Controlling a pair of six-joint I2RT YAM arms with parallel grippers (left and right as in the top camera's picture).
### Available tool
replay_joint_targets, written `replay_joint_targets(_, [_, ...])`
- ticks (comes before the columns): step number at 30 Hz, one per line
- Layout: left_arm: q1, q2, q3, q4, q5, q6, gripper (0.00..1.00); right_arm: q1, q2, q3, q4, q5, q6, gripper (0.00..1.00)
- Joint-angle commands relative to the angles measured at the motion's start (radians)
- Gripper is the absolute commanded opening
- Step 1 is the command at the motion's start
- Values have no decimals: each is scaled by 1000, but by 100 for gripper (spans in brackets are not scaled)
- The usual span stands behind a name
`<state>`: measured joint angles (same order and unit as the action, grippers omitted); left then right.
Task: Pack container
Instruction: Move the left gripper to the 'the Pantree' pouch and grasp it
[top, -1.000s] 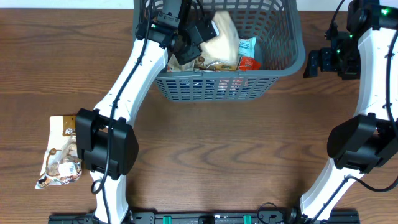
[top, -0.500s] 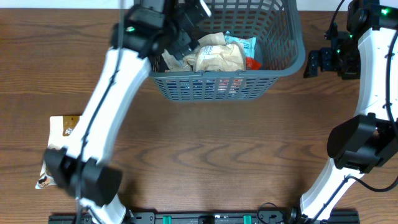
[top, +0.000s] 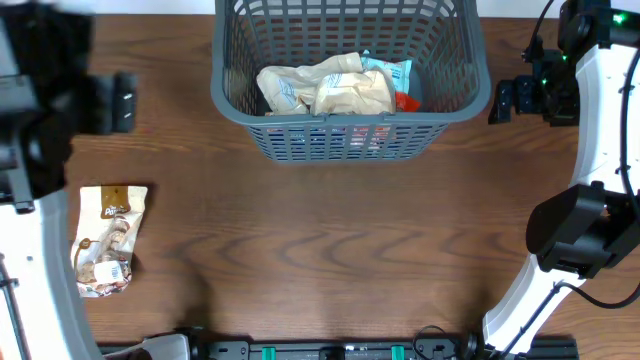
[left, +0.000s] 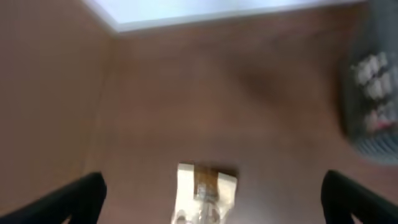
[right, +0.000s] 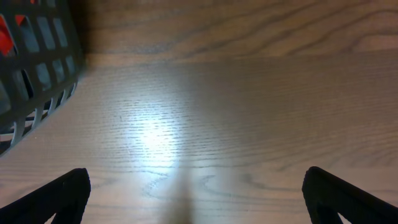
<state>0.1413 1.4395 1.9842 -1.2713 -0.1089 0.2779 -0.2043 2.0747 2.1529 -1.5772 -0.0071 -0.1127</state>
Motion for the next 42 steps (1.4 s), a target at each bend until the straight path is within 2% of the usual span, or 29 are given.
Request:
replay_joint_targets(1, [68,-23,-51,-59,-15,-103,99,8,-16,-2,8,4,0,99])
replay_joint_targets(6, [76,-178,-257,-47,45,-105,99,8,-16,-2,24,4,0,99])
replay_joint_targets(11, [76,-419,-549,-11,118,-119,98,8,-16,-2,50,4,0,99])
replay_joint_targets(16, [76,-612,-786,1,107,-121,99,9,-16,-2,90,3,8,99])
replay_joint_targets(19, [76,-647,-885,0,40,-118,99,9,-16,-2,106,3,8,99])
replay_joint_targets(24, [76,-587,-982,52,-7,-116,99,9,-16,-2,112,3,7,99])
replay_joint_targets(28, [82,-472,-1015,96,-125,-116,99,9,-16,-2,113,3,7,99])
replay_joint_targets(31, [109,-362,-1021,149,-193,-174,99,9,-16,-2,116,3,7,99])
replay_joint_targets(34, [152,-251,-1021,214,-195,-282,99,8,-16,-2,117,3,7,99])
replay_joint_targets(42, [192,-39,-1021,385,-191,-263,99,9,-16,-2,114,3,7,99])
